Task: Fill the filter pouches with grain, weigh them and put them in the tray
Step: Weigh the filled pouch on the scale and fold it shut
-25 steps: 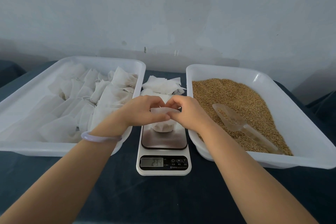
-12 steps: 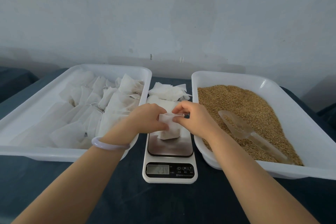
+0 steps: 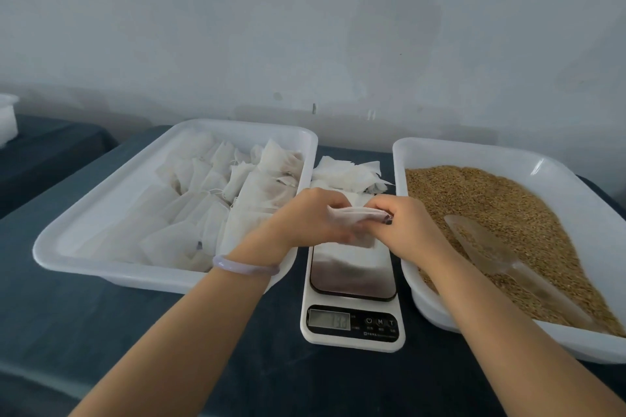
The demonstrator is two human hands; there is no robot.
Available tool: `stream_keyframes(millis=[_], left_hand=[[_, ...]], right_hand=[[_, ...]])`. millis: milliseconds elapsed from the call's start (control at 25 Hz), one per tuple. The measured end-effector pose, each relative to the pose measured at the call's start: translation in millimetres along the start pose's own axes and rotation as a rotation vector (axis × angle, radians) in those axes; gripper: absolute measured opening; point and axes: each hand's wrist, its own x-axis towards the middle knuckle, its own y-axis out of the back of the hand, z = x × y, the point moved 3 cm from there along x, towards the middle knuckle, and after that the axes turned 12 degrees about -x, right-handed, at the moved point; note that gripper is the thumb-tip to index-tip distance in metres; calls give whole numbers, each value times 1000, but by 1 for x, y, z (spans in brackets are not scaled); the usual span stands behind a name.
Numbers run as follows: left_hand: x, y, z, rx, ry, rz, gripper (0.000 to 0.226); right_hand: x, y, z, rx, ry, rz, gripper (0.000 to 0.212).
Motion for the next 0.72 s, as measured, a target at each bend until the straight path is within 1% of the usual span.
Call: stream_keyframes(millis=[80, 160, 200, 240, 280, 320, 400, 480, 520, 560, 640, 720], left_hand=[[1, 4, 0, -59, 19, 37, 12], [-1, 11, -2, -183, -11, 120, 18], [-2, 16, -3, -252, -31, 170, 26], [-3, 20, -3, -321, -46, 217, 32], [-3, 24, -3, -380, -58, 263, 33], [-4, 28, -4, -438, -65, 310, 30], [-4, 39, -8, -570, -39, 432, 17], [-6, 52, -19, -685, 45, 601, 11], [-7, 59, -26, -674, 97, 685, 16], [-9, 64, -33, -613, 152, 757, 20], [-11, 68, -45, -418, 261, 852, 9], [-9, 66, -54, -319, 376, 838, 18]], right_hand=[[1, -1, -3, 46, 16, 19, 17], [4, -1, -8, 39, 20, 92, 5], [7, -1, -12, 24, 26, 152, 6], [10, 0, -18, 11, 31, 214, 11], [14, 1, -25, 9, 29, 269, 19], [18, 0, -31, 29, 17, 310, 24], [29, -4, -42, 103, -20, 347, 28], [42, -12, -56, 133, -49, 312, 36], [47, -17, -62, 119, -48, 273, 41], [53, -23, -69, 87, -34, 225, 42], [62, -36, -81, -25, 26, 101, 35], [69, -51, -92, -167, 90, -43, 28]])
